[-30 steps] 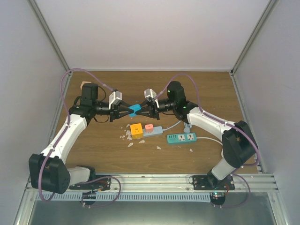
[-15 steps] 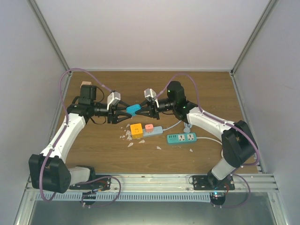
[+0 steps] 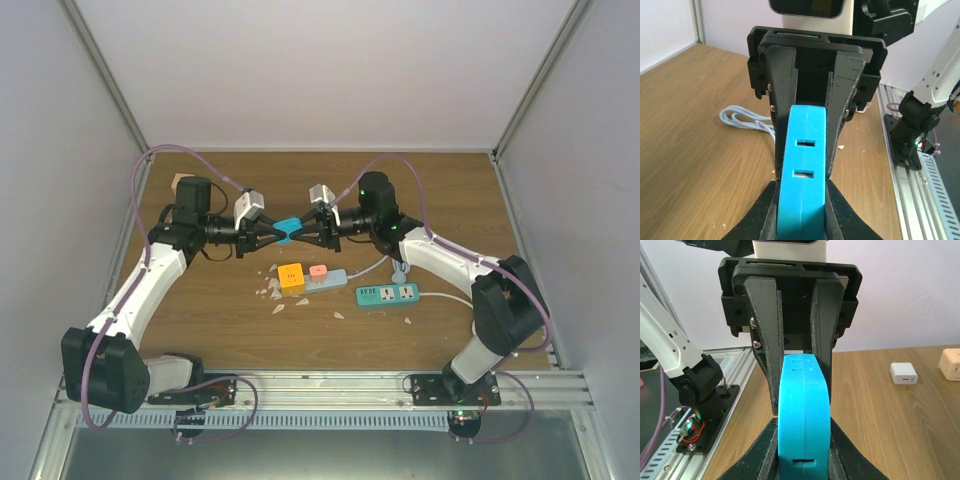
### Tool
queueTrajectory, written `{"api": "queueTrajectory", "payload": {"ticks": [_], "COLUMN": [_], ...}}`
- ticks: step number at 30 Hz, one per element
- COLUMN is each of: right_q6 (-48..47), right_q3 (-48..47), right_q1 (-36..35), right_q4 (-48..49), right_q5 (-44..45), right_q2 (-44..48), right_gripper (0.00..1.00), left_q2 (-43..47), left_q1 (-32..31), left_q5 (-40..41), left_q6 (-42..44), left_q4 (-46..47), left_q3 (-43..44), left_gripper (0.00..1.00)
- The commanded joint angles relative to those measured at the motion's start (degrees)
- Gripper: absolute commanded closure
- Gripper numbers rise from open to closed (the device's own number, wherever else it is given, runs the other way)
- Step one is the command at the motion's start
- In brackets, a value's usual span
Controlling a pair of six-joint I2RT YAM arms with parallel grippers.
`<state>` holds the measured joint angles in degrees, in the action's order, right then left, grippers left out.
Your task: Pull the plug off the socket
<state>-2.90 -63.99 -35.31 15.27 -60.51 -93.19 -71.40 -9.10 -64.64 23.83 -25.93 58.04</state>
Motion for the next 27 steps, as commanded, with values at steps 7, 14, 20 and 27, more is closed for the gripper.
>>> {"api": "queueTrajectory", "payload": {"ticks": [7, 14, 20, 27], "right_q6": [-1.77, -1.67, -1.52, -7.2], "right_q3": [-0.53, -0.35, -0.92, -1.23], "right_q1": [-0.46, -0.28, -0.21, 1.37], "right_q4": [0.11, 0.46, -0.29, -6.07], "right_q5": [-1.2, -1.58, -1.44, 1.3], "right_q2": [-0.03, -0.32, -0.93, 0.21], "right_gripper": [0.99, 0.99, 0.55, 0.04], "left_q2": [-0.47, -0.51, 0.73, 2.25], "left_q1": [2.73, 5.14, 7.0, 16.23], "left_q5": [-3.86, -6.33, -6.98, 3.04], "left_q6": [6.97, 10.2, 10.86, 19.63], "left_q4": [-6.43, -9.63, -9.91, -14.18], "left_q3": [2.64, 2.6, 2.04, 0.38], "left_gripper": [0.6, 0.91, 1.0, 1.0]}}
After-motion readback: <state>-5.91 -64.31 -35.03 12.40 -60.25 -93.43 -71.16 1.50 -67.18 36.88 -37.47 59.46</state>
